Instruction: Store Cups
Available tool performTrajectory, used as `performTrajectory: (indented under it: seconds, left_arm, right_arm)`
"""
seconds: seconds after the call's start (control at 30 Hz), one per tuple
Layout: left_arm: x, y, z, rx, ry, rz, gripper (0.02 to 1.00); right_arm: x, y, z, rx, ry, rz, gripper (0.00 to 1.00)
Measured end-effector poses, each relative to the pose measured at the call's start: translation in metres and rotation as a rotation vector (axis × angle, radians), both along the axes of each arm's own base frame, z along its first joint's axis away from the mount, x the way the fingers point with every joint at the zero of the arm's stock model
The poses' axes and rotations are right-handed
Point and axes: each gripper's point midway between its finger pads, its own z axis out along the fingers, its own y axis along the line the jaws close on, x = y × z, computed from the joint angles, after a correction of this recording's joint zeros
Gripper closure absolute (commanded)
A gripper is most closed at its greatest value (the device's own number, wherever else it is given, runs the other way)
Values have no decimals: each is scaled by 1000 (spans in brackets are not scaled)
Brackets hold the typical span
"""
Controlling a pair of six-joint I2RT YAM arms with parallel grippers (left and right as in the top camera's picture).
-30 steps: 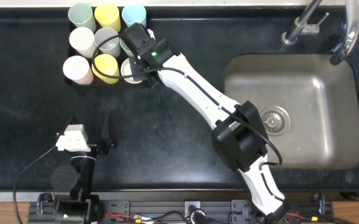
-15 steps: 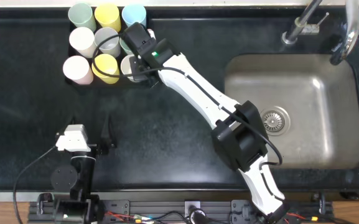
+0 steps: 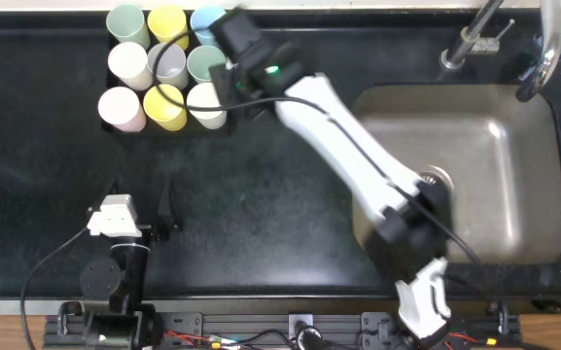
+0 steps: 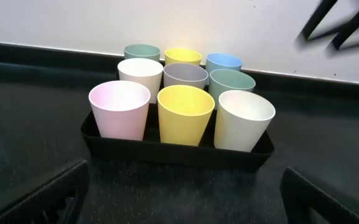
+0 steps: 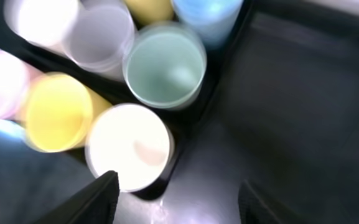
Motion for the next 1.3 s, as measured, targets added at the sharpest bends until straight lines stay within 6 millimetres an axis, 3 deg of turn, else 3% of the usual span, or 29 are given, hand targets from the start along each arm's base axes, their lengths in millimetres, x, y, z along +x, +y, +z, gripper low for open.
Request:
performTrajectory:
  seconds: [0.13,0.23,0.33,0.43,0.53,0.63,0.83,1.07,1.3]
  left_arm:
    - [0,0,0,0,0,0,18]
    - [0,0,0,0,1,0,18]
    - [0,0,0,0,1,0,18]
    - [0,0,0,0,0,0,18]
    - [0,0,0,0,1,0,18]
    - [0,0,0,0,0,0,20]
    - [0,0,0,0,0,0,18]
    - [0,0,0,0,0,0,18]
    - [0,0,0,0,0,0,18]
  right_arm:
    - [-9,-52,86,80,-146,-18,316]
    - [-24,-108,118,92,-222,-73,268]
    - [-41,-155,119,71,-256,-127,191]
    - [-64,-191,100,46,-267,-160,3]
    - [-90,-221,84,34,-299,-201,5]
    - [-118,-247,82,53,-406,-255,5]
    - [-168,-260,94,143,-706,-267,5]
    - [-190,-264,36,155,-736,-267,5]
    - [-195,-264,18,203,-872,-267,3]
